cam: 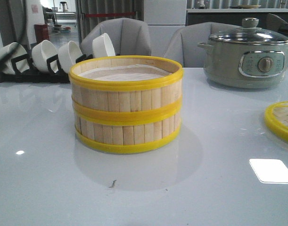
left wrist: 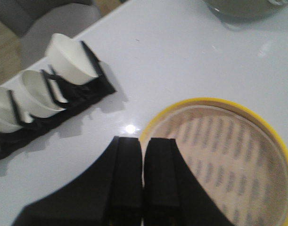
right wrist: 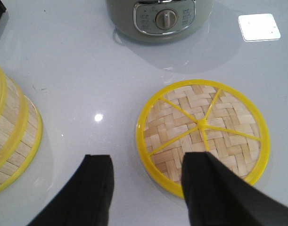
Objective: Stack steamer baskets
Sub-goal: 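Withdraw the left gripper back from the stacked baskets, then move the right gripper over the woven lid and grasp its center knob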
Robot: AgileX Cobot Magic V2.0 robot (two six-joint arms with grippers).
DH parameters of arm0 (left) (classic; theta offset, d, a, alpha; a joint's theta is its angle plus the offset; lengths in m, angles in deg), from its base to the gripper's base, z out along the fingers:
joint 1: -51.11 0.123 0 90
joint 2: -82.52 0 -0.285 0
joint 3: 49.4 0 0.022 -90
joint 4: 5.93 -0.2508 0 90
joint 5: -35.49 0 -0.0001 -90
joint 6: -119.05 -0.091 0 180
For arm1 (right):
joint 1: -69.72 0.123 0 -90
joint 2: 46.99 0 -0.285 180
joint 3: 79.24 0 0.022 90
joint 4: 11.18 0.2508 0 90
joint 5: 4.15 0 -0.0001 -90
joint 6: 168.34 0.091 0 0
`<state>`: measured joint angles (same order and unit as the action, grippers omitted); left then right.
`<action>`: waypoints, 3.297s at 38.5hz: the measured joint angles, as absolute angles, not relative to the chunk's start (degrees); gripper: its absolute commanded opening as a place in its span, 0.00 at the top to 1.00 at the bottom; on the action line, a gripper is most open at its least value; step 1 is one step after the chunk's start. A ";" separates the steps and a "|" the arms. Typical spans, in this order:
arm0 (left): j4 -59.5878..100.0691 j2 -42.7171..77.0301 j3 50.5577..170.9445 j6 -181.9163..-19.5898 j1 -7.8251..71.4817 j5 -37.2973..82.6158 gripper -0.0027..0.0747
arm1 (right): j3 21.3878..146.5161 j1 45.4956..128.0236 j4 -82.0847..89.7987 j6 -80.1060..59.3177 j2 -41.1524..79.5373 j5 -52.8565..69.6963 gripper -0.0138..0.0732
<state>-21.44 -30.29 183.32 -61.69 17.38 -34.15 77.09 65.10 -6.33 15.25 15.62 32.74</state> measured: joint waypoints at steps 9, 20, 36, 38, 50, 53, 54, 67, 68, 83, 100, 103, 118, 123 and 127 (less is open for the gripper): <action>-17.18 -13.41 171.59 -61.61 33.05 -30.61 0.84 | 77.09 65.21 -6.33 15.25 16.12 32.64 0.33; -16.57 10.94 144.42 -59.03 43.27 -22.33 0.84 | 77.09 67.81 -6.33 15.25 16.12 31.48 0.33; -18.00 45.77 104.92 -51.66 43.27 -11.82 0.84 | 77.09 71.50 -6.30 15.25 16.12 31.02 0.33; -18.00 49.03 101.11 -51.32 43.27 -10.68 0.84 | 77.09 71.54 -6.30 15.25 16.12 31.02 0.33; -18.00 57.44 86.98 -50.84 43.27 -3.40 0.84 | 77.09 71.54 -6.30 15.25 16.12 31.02 0.33; -18.00 57.44 84.55 -50.84 43.27 1.27 0.84 | 77.09 71.54 -6.30 15.25 16.12 31.02 0.33; -18.00 57.44 83.68 -50.84 43.27 3.24 0.84 | 77.09 71.54 -6.30 15.25 16.12 31.02 0.33; -18.19 56.94 74.68 -50.75 43.27 24.65 0.84 | 77.09 71.54 -6.30 15.25 16.12 31.02 0.33; -18.19 56.66 74.14 -50.75 43.27 25.20 0.84 | 77.09 71.54 -6.30 15.25 16.12 31.02 0.33; -18.45 54.51 71.98 -50.75 43.27 25.82 0.84 | 77.09 71.54 -6.21 15.25 16.12 31.02 0.34; -18.59 54.51 71.98 -50.75 43.27 25.93 0.84 | 77.09 71.54 -6.21 15.25 16.12 33.02 0.76; -18.59 54.51 71.98 -50.75 43.27 25.93 0.84 | 77.09 71.54 -6.21 15.25 16.12 33.02 0.76; -18.59 54.51 71.98 -50.75 43.27 25.93 0.84 | 77.09 71.54 -6.21 15.25 16.12 33.19 0.48; -18.59 54.51 71.98 -50.75 43.27 25.93 0.84 | 77.09 71.54 -6.21 15.25 16.49 33.28 0.47; -18.59 54.51 71.98 -50.75 43.27 25.93 0.84 | 77.09 71.54 -6.21 15.25 17.82 33.31 0.47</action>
